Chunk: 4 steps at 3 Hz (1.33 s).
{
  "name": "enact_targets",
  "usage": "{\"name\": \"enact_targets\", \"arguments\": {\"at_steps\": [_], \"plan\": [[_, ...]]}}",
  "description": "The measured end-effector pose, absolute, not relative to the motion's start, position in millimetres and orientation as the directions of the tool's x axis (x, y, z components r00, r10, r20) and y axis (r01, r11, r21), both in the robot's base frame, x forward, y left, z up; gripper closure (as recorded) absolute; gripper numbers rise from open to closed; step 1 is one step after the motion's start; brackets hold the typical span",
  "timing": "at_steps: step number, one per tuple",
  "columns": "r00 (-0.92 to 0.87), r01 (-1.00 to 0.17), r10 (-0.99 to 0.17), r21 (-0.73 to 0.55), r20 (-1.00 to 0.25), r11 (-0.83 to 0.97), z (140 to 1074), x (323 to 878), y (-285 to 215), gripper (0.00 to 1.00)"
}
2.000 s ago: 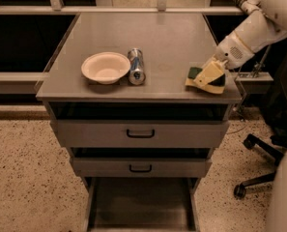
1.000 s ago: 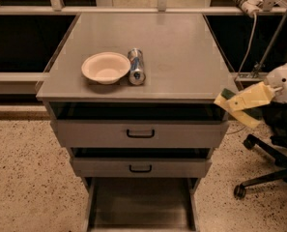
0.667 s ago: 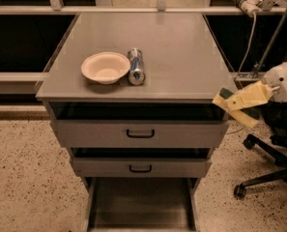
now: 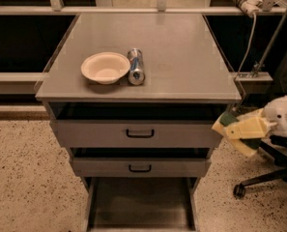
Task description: Place sponge into bottom drawer
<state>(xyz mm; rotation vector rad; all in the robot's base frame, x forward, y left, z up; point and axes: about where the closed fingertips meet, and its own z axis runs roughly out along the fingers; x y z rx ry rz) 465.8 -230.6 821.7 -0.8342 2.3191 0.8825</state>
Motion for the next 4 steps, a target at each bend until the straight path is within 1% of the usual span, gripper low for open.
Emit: {"name": "enact_targets", "arguments": {"at_steps": [1,2,3,4], "plan": [[-0.708,-0.645,-0.332,0.378,-0.623,0.665,756,444,-234,1.00],[-0.779,-0.584,-0.325,0.432,-0.536,0.687,666,414,-222,1.00],[-0.790,-0.577,-0.331,0.447,-0.516,0.683,652,403,-216,1.00],[-0.795,-0.571,-0.316,0.460,-0.518,0.680,648,403,-214,1.00]]}}
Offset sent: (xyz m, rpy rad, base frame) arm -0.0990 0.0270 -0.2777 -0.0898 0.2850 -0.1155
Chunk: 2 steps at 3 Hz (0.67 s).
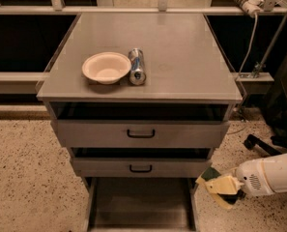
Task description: Place sponge into bottom drawer
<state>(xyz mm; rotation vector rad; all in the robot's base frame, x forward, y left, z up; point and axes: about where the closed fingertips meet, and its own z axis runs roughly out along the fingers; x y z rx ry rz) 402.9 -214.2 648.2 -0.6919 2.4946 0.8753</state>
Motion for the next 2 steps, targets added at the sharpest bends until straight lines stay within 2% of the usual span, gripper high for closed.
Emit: {"name": "enact_targets", "arguments": {"at_steps": [2], "plan": [[-0.821,-0.544,-0.219,0.605,-0.527,0.581,557,414,-136,1.00]]}}
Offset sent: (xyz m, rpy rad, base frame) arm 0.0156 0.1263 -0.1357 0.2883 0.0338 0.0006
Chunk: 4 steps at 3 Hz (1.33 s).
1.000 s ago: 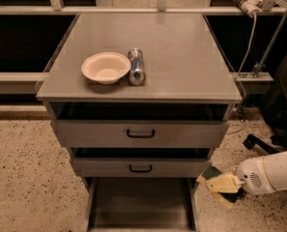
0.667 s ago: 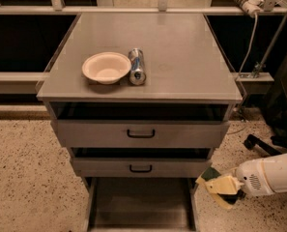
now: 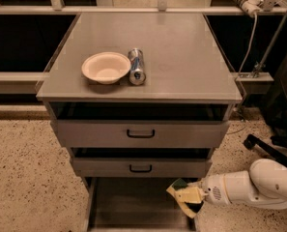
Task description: Place sponge into bottom drawer
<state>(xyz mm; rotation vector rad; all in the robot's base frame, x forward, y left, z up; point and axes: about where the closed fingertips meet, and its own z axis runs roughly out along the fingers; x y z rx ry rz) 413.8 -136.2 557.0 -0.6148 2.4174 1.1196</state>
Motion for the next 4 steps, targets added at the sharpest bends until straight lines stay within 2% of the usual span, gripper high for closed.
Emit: {"name": "enact_targets", "arguments": {"at_steps": [4], "plan": [[-0.798,-0.537,-0.165,0.560,-0.580,0.631,502,452,-112,1.00]]}}
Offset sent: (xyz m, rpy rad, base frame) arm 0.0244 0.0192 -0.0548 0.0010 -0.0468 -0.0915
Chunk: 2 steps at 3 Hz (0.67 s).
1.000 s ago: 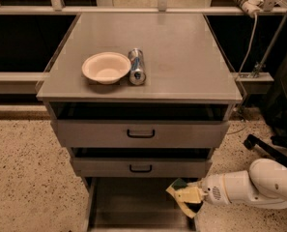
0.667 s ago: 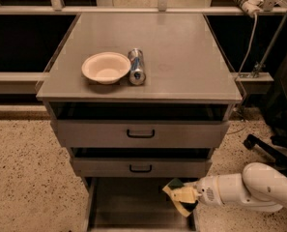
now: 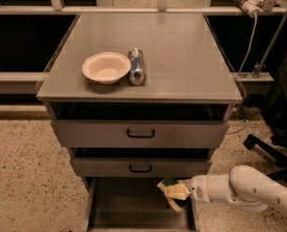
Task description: Place sponge into bottom drawer
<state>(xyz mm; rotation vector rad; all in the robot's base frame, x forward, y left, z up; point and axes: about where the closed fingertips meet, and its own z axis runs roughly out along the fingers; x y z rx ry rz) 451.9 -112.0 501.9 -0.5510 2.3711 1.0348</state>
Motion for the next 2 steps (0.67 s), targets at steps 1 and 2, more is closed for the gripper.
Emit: {"name": "enact_targets", "arguments": {"at_steps": [1,2], "plan": [[-0.830,-0.522,-0.191,0.610,-0.524,0.596,470,446,-94,1.00],[-0.867,-0.490,-0.254,0.642,-0.428,0.590,413,434,-74,1.00]]}}
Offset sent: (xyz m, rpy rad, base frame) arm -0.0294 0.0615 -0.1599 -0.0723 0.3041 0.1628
